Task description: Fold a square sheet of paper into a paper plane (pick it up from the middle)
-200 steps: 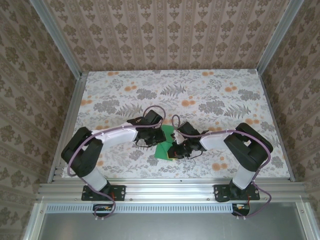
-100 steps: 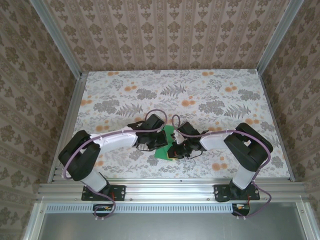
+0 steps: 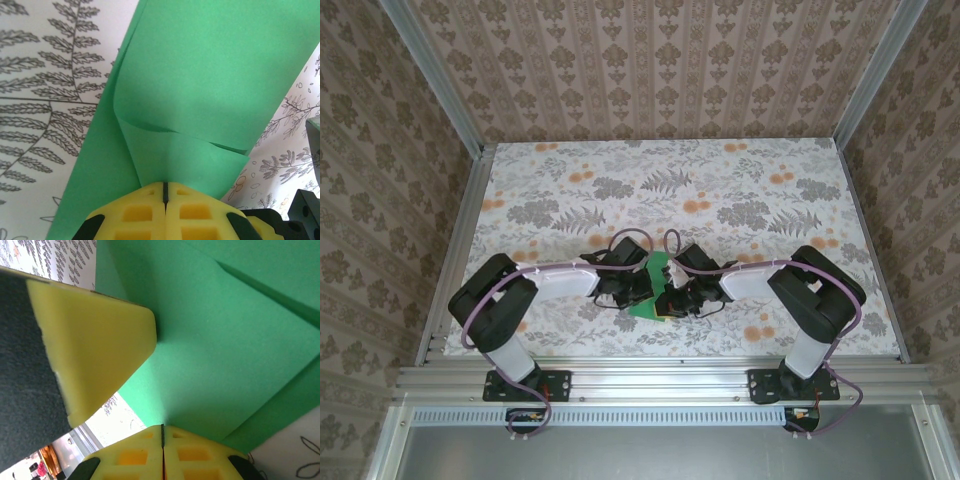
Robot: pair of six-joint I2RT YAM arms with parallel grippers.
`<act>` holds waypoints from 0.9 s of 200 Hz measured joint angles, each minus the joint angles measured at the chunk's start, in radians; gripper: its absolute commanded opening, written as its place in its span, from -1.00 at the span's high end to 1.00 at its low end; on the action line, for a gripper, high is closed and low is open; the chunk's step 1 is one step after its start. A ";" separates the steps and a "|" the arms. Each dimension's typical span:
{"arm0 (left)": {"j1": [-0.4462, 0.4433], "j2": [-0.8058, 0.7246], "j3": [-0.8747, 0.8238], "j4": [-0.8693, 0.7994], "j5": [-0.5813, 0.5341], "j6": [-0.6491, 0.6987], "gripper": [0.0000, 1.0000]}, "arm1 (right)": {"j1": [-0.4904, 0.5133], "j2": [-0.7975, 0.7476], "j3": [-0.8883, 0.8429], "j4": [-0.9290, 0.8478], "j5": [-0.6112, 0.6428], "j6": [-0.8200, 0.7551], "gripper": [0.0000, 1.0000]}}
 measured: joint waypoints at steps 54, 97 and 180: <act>0.039 0.011 -0.010 0.034 0.054 0.005 0.97 | 0.000 -0.005 0.000 0.000 0.023 -0.004 0.82; 0.060 0.017 -0.010 0.048 0.085 0.010 0.95 | 0.000 -0.005 0.005 -0.007 0.033 -0.016 0.85; 0.117 0.017 -0.010 0.047 0.094 0.044 0.90 | 0.000 -0.006 0.011 -0.023 0.042 -0.027 0.86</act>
